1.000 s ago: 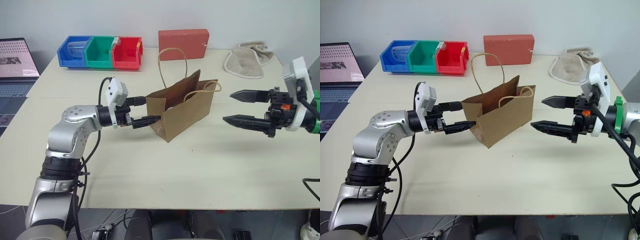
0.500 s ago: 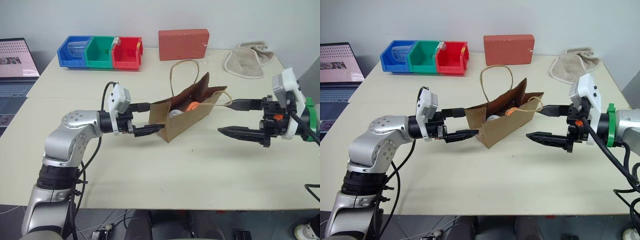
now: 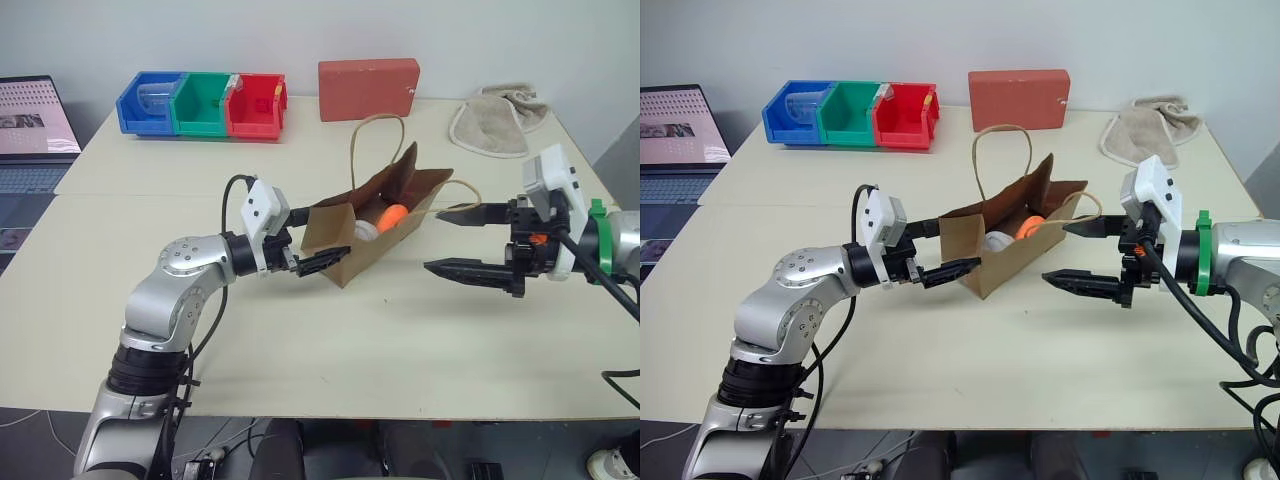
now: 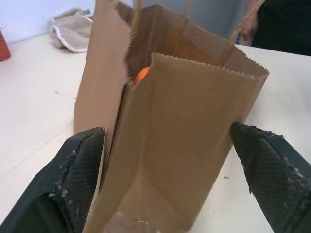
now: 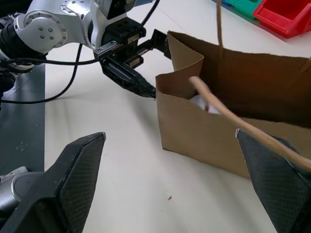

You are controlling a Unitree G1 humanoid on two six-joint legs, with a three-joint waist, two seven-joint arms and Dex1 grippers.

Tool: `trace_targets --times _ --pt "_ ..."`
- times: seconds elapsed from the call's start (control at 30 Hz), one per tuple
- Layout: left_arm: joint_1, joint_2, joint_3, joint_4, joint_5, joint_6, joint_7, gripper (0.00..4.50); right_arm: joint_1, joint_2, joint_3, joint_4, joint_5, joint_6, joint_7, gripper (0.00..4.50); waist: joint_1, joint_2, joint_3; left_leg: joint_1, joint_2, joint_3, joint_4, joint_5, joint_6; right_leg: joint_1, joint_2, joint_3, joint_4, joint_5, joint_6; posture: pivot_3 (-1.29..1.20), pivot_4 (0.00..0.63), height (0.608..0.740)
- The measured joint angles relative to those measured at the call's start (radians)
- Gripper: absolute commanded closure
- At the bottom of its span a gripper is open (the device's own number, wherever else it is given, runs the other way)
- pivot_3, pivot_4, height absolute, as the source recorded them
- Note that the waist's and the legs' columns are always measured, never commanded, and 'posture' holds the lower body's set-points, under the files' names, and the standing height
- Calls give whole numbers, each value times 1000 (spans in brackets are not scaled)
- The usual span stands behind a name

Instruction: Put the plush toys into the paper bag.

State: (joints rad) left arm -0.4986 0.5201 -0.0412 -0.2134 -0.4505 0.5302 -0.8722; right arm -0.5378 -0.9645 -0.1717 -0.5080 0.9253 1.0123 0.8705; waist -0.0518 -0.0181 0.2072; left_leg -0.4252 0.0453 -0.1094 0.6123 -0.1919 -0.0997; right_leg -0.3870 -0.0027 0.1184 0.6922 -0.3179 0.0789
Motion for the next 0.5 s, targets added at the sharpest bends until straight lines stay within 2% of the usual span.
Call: trace_targets --times 0.27,0.5 --pt "17 2 -27 -18 29 -42 4 120 -1 6 21 2 -10 -19 -4 0 1 0 0 0 0 0 0 0 0 0 0 0 0 0 0 0 150 740" --pt "32 14 -23 -44 -37 14 -15 120 5 8 37 1 -34 -37 -4 0 0 0 0 0 0 0 0 0 0 0 0 0 0 0 0 0 150 740"
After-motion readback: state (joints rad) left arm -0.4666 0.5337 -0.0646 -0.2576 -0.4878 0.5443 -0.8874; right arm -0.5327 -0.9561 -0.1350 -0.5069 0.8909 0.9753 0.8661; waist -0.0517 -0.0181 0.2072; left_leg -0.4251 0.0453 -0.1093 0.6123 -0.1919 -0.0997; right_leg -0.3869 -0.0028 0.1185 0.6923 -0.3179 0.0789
